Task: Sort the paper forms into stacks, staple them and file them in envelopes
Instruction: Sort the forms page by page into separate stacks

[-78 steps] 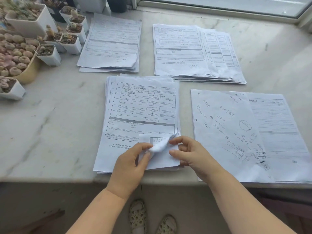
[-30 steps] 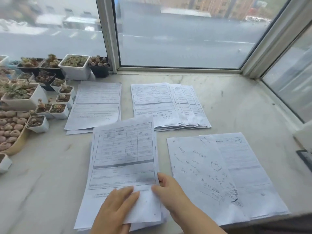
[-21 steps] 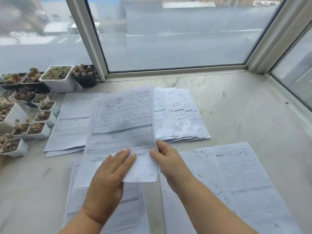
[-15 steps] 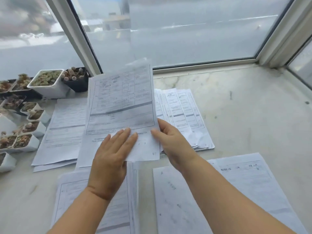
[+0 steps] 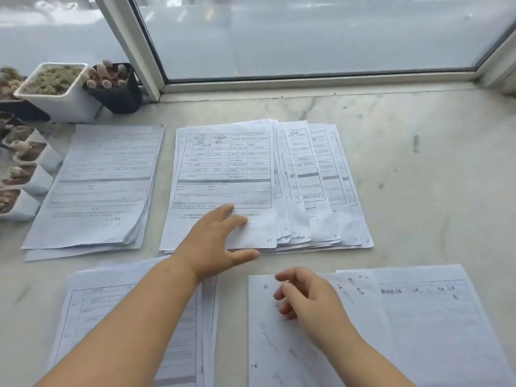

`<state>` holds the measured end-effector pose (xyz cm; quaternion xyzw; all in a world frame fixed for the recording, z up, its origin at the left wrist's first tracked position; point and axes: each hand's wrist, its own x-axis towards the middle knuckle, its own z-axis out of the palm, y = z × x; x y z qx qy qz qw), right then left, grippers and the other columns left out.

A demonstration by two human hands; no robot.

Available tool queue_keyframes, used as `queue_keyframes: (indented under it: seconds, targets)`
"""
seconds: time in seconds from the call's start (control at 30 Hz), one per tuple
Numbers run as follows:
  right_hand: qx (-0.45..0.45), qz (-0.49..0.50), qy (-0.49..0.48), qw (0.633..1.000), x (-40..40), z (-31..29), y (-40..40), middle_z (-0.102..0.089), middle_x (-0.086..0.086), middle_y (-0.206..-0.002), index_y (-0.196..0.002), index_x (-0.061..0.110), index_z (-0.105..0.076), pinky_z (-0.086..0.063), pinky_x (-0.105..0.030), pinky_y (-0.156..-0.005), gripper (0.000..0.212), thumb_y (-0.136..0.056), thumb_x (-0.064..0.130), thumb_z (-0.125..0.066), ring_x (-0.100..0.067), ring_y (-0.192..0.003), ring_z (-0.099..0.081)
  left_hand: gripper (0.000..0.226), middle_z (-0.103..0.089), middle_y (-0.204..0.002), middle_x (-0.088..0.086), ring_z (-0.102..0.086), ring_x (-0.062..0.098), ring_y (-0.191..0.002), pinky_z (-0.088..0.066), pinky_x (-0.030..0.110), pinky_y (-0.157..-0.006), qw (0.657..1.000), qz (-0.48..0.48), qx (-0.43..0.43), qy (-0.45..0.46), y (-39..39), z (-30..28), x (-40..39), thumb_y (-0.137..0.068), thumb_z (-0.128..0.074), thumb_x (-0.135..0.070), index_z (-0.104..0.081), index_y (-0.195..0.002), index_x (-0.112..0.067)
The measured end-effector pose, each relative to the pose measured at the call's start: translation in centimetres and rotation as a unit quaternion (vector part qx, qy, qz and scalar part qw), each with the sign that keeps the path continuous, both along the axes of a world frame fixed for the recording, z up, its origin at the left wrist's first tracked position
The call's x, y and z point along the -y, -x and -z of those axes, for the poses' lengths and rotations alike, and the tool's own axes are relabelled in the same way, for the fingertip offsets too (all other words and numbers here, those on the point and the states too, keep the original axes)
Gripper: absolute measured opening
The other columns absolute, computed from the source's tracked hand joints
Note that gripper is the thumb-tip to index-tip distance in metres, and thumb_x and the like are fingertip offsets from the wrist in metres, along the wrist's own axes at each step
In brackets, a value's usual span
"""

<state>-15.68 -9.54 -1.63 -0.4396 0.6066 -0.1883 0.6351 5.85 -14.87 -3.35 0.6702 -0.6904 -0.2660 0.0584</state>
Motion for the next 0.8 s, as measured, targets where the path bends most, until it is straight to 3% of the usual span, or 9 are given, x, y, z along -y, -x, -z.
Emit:
queue_keyframes:
  seconds: [0.13, 0.2, 0.37, 0.5, 0.63, 0.8]
  targets:
    - [0.003, -0.081, -0.02, 0.996, -4.2, -0.5, -2.4, -0.069, 0.001, -0.077, -0.091, 0.023, -0.064, -0.052, -0.022, -0.063, 0.02, -0.093, 0.008, -0.052, -0.007, -0.06, -0.062, 0.064, -0.033, -0.152, -0.003, -0.028, 0.013, -0.14, -0.024, 0.028, -0.114, 0.991, -0.022, -0.061, 0.117, -0.5, -1.1, -3.9, -0.085, -0.045, -0.062, -0.052, -0.135, -0.024]
    - [0.006, -0.109, -0.036, 0.993, -6.3, -0.9, -3.6, -0.07, 0.001, -0.078, -0.09, 0.025, -0.063, -0.053, -0.023, -0.065, 0.017, -0.092, 0.011, -0.054, -0.007, -0.062, -0.063, 0.055, -0.039, -0.146, -0.006, -0.033, 0.008, -0.136, -0.026, 0.023, -0.11, 0.984, -0.046, -0.092, 0.145, -1.1, -1.8, -7.7, -0.087, -0.045, -0.055, -0.056, -0.13, -0.024]
    - [-0.031, -0.133, -0.049, 0.989, -11.4, -1.5, -5.7, -0.07, -0.003, -0.08, -0.088, 0.024, -0.064, -0.052, -0.026, -0.064, 0.013, -0.091, 0.013, -0.056, -0.007, -0.06, -0.063, 0.037, -0.046, -0.126, -0.015, -0.046, 0.005, -0.12, -0.029, 0.012, -0.102, 0.982, -0.054, -0.106, 0.147, -3.1, -2.1, -19.9, -0.086, -0.052, -0.047, -0.061, -0.116, -0.026]
    - [-0.095, -0.117, -0.018, 0.989, -15.3, -1.8, -6.3, -0.071, -0.006, -0.082, -0.088, 0.023, -0.064, -0.052, -0.025, -0.065, 0.01, -0.09, 0.014, -0.059, -0.007, -0.06, -0.063, 0.033, -0.045, -0.119, -0.019, -0.045, -0.001, -0.111, -0.025, 0.003, -0.098, 0.986, -0.013, -0.123, 0.11, -4.2, -1.2, -28.2, -0.081, -0.058, -0.049, -0.06, -0.109, -0.031]
    - [-0.107, -0.034, -0.019, 0.993, -18.1, -1.7, -6.4, -0.066, -0.009, -0.076, -0.09, 0.017, -0.063, -0.05, -0.027, -0.062, 0.005, -0.09, 0.013, -0.062, -0.01, -0.058, -0.062, 0.043, -0.049, -0.123, -0.01, -0.045, 0.008, -0.115, -0.03, 0.019, -0.102, 0.986, 0.057, -0.122, 0.098, -4.7, 0.2, -31.3, -0.071, -0.066, -0.059, -0.06, -0.104, -0.031]
    - [-0.117, 0.0, -0.032, 0.993, -20.3, -1.6, -6.7, -0.071, -0.011, -0.078, -0.093, 0.01, -0.062, -0.053, -0.023, -0.057, 0.005, -0.091, 0.007, -0.059, -0.015, -0.06, -0.066, 0.042, -0.049, -0.126, -0.007, -0.041, 0.014, -0.123, -0.031, 0.038, -0.106, 0.98, 0.099, -0.132, 0.115, -5.2, 1.4, -32.2, -0.072, -0.065, -0.054, -0.057, -0.104, -0.028]
